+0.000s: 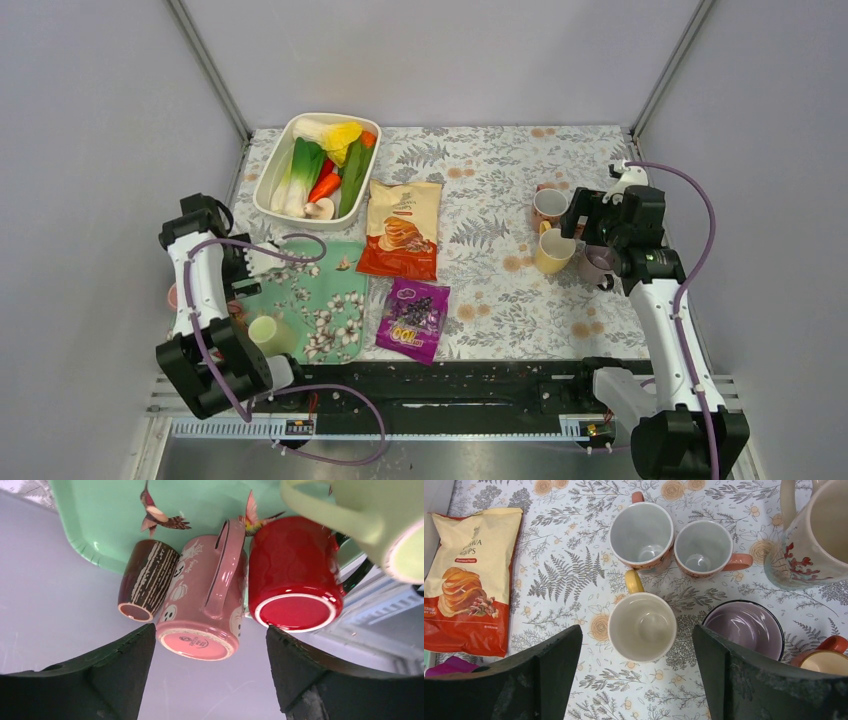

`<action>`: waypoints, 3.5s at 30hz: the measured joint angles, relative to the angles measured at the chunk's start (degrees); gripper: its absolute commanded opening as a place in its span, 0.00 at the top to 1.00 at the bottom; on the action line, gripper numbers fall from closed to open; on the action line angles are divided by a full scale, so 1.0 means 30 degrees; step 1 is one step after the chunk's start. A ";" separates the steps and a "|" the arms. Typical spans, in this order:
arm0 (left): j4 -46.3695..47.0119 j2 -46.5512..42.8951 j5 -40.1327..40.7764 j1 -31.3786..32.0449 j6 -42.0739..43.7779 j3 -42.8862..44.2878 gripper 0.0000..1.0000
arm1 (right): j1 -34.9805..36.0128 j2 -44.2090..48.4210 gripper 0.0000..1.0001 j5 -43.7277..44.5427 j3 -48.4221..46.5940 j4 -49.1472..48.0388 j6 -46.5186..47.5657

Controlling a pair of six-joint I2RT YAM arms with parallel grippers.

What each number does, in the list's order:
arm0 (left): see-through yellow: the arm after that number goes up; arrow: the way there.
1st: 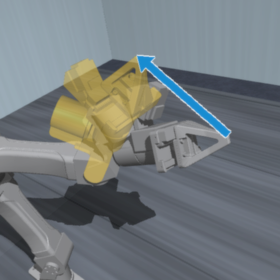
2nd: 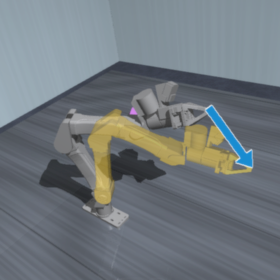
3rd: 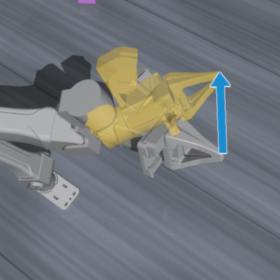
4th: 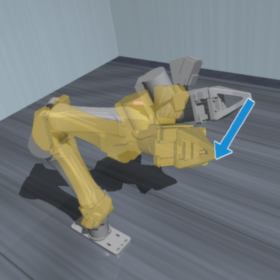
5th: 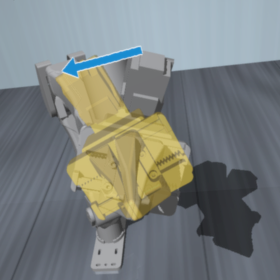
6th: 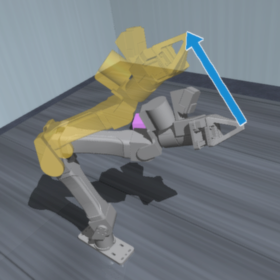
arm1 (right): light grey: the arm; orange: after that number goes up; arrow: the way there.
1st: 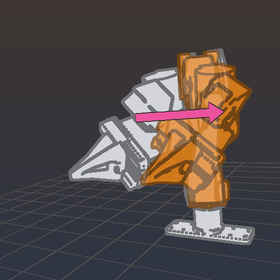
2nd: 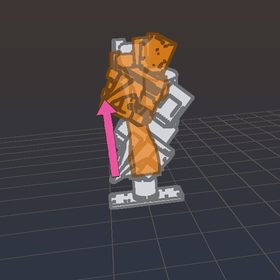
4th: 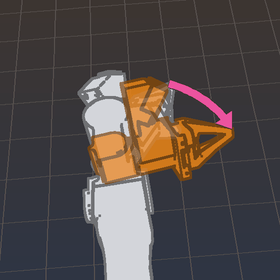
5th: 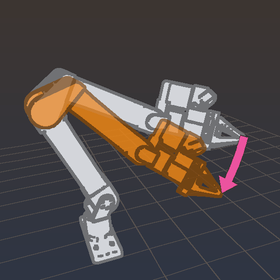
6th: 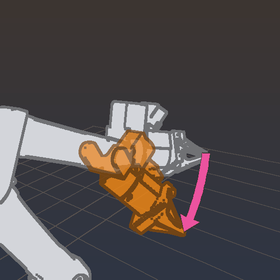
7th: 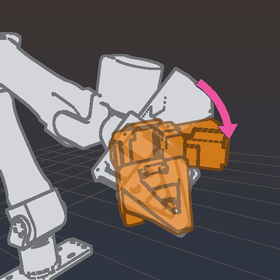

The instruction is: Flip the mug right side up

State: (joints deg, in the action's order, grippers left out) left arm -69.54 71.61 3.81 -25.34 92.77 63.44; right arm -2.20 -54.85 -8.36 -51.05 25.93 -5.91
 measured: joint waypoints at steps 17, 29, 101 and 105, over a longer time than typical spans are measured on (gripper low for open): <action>0.4473 0.2550 0.2412 -0.0087 0.3701 -0.3643 0.34 | 0.0342 -0.0044 0.09 -0.0437 0.0007 -0.0051 0.0007; 0.7264 0.4656 0.3184 -0.0087 0.3410 -0.4386 0.92 | 0.0474 -0.0066 0.09 -0.0612 0.0022 -0.0262 0.0000; 0.4801 -0.2484 -1.7690 1.0579 -2.1281 0.5406 0.01 | 1.8192 -0.9785 1.00 -0.5129 -0.6186 -0.7963 -0.1778; 0.5311 -0.2484 -1.5832 1.0520 -2.2046 0.5406 0.01 | 1.7427 -0.9275 1.00 -0.0940 -0.6164 -0.3606 -0.0313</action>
State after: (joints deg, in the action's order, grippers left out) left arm -53.60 64.16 -43.68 6.22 26.63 79.66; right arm 50.09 -82.67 -11.18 -69.54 15.11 -6.85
